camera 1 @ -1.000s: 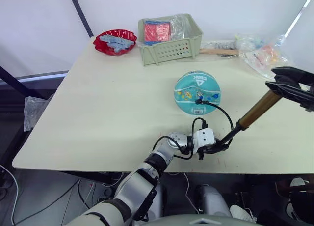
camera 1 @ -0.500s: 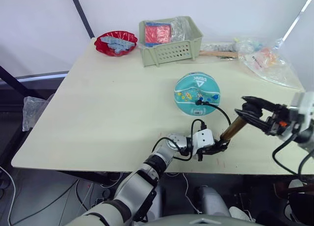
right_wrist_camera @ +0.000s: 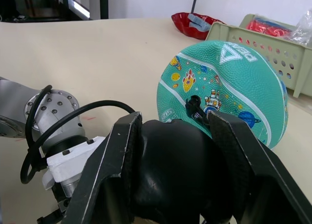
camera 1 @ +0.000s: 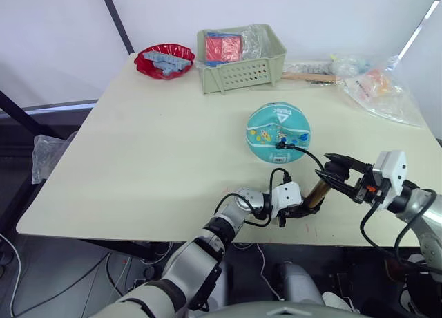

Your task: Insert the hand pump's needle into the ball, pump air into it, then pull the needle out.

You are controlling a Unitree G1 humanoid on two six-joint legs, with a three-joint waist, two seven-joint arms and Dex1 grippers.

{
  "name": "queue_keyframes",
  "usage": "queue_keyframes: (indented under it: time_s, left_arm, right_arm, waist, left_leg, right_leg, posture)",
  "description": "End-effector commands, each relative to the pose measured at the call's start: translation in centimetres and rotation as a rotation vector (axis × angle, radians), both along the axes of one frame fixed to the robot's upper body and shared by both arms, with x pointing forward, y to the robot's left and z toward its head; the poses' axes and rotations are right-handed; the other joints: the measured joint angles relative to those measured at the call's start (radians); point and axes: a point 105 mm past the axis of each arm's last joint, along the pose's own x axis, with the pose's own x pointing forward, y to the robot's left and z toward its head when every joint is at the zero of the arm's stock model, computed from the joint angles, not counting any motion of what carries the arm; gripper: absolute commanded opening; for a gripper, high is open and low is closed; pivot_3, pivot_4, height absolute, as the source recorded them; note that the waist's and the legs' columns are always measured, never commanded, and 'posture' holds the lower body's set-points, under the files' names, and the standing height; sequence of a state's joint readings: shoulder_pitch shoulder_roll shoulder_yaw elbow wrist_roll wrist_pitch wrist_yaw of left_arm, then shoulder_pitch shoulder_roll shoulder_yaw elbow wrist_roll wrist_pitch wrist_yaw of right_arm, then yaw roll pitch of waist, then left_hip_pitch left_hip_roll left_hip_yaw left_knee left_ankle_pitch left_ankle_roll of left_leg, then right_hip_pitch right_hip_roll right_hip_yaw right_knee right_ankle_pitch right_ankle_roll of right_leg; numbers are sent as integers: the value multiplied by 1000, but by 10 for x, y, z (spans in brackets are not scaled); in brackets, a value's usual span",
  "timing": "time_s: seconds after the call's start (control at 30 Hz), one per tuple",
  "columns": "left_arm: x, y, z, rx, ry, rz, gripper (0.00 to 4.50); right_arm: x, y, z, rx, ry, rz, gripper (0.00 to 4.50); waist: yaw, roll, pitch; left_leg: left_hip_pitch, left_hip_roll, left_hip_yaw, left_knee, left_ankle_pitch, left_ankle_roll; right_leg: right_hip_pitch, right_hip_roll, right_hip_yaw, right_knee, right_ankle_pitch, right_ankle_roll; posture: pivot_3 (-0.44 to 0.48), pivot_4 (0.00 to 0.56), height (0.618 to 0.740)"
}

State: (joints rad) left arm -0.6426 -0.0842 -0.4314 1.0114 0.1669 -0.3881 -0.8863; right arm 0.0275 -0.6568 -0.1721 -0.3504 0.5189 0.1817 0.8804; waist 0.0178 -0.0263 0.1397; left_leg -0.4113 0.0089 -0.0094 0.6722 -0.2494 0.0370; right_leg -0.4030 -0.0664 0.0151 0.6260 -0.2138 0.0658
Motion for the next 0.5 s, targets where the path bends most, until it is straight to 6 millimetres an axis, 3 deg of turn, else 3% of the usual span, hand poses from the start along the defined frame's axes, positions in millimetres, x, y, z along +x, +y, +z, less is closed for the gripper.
queue_keyframes:
  time_s: [0.03, 0.23, 0.5]
  left_arm:
    - [-16, 2, -23, 90, 38, -48, 1085]
    - [-17, 4, -27, 106, 42, -50, 1085]
    - [-15, 0, -22, 95, 48, -56, 1085]
  right_arm:
    - [5, -14, 31, 22, -70, -32, 1652]
    - [1, -24, 94, 85, -153, 0, 1652]
    - [-10, -35, 155, 105, -242, 10, 1652]
  waist:
    - [1, 1, 1]
    - [1, 7, 4]
    - [1, 9, 6]
  left_leg:
    - [0, 0, 0, 0, 0, 0]
    - [-2, -2, 0, 0, 0, 0]
    - [-2, -2, 0, 1, 0, 0]
  right_leg:
    - [0, 0, 0, 0, 0, 0]
    - [-1, -3, 0, 0, 0, 0]
    - [-1, -3, 0, 0, 0, 0]
  posture:
    - [0, 150, 740]
    - [0, 150, 740]
    - [0, 150, 740]
